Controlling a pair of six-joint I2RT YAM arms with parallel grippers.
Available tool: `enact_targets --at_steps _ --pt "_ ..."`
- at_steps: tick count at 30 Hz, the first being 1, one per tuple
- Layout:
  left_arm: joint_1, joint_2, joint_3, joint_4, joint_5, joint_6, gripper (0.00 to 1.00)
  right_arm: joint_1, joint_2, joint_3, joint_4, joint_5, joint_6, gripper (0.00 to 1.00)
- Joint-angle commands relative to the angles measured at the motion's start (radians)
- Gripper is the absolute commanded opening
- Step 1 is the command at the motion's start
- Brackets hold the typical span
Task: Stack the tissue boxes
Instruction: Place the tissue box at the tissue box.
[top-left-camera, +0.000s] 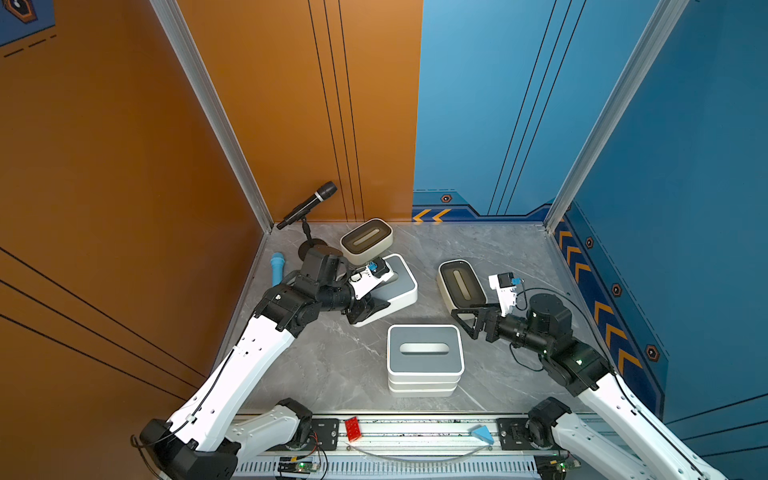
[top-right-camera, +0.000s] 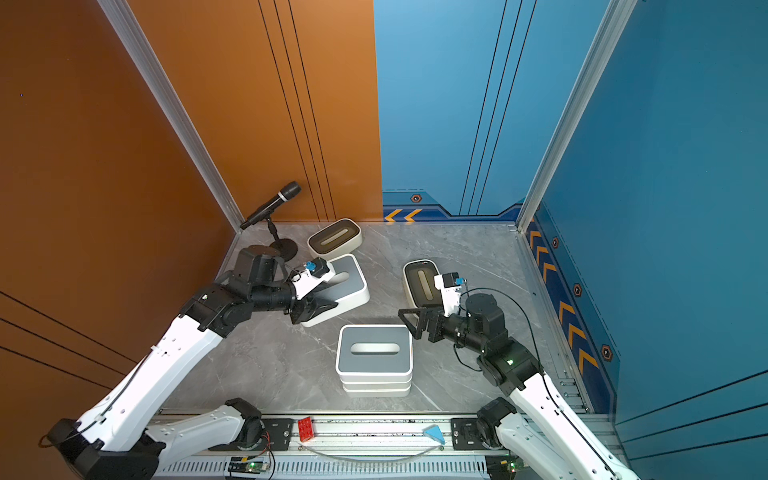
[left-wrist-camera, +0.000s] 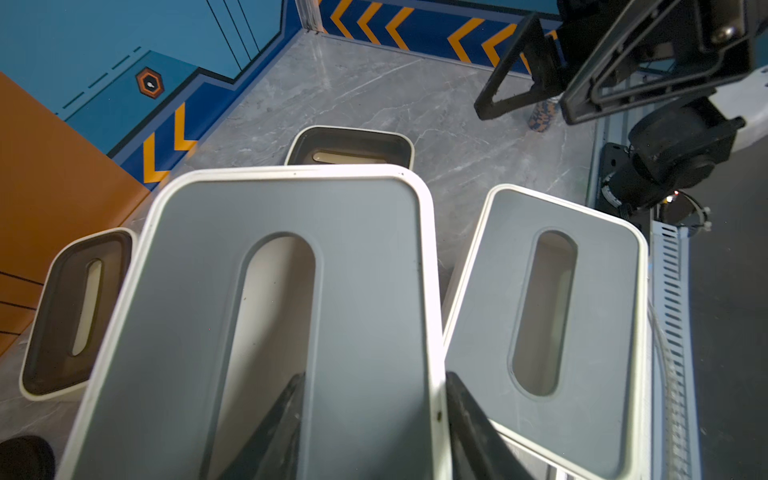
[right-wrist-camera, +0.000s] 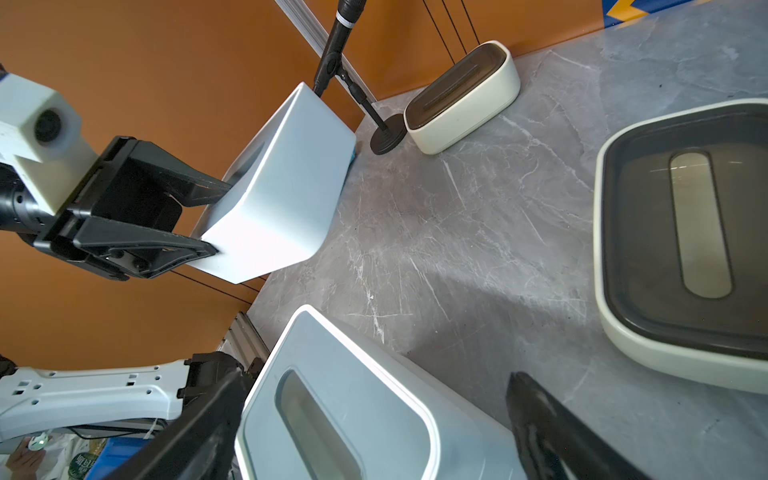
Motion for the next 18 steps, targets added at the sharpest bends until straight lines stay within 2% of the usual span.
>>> enact_targets --at_steps 1,7,18 --pt "-0.016 -0.033 0.057 -0.042 0.065 0.039 0.30 0.010 -0.069 0.001 -0.091 0.026 0.034 1.00" --pt "-0.050 -0.046 0.074 -0.052 0.067 0.035 0.30 0.013 -0.159 -0.008 -0.176 0.026 0.062 1.00" --pt "-0.187 -0.033 0.082 -0.050 0.010 0.034 0.29 0.023 -0.230 -0.006 -0.332 -0.001 0.064 1.00"
